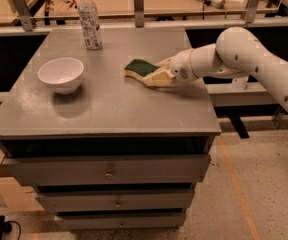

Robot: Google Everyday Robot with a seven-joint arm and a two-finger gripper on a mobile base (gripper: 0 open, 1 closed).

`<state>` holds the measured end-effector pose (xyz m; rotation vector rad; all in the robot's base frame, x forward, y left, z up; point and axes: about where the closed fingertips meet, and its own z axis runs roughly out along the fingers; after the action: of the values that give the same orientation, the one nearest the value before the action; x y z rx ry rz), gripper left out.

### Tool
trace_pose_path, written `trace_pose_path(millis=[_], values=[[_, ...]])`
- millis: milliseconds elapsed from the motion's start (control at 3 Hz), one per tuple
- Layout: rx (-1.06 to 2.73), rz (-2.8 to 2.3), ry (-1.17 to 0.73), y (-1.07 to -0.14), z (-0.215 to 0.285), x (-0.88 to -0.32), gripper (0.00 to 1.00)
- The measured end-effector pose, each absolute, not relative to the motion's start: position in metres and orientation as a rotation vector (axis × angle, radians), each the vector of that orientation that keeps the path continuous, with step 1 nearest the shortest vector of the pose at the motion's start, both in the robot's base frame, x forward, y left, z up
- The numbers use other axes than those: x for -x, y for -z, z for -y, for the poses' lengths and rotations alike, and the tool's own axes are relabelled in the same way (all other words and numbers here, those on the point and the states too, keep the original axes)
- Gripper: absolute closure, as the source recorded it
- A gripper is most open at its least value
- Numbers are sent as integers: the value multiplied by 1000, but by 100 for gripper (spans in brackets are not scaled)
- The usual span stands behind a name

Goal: Place sponge into white bowl

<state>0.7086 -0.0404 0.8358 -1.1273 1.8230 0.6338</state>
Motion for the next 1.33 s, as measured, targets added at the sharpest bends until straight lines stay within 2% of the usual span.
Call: trace_pose_path(millis=[333, 667, 1333], values=[[1243, -1710, -677, -875, 13, -685, 100], [1397, -1587, -721, -924, -21, -658, 100], [1713, -1539, -672, -959, -77, -644, 100]])
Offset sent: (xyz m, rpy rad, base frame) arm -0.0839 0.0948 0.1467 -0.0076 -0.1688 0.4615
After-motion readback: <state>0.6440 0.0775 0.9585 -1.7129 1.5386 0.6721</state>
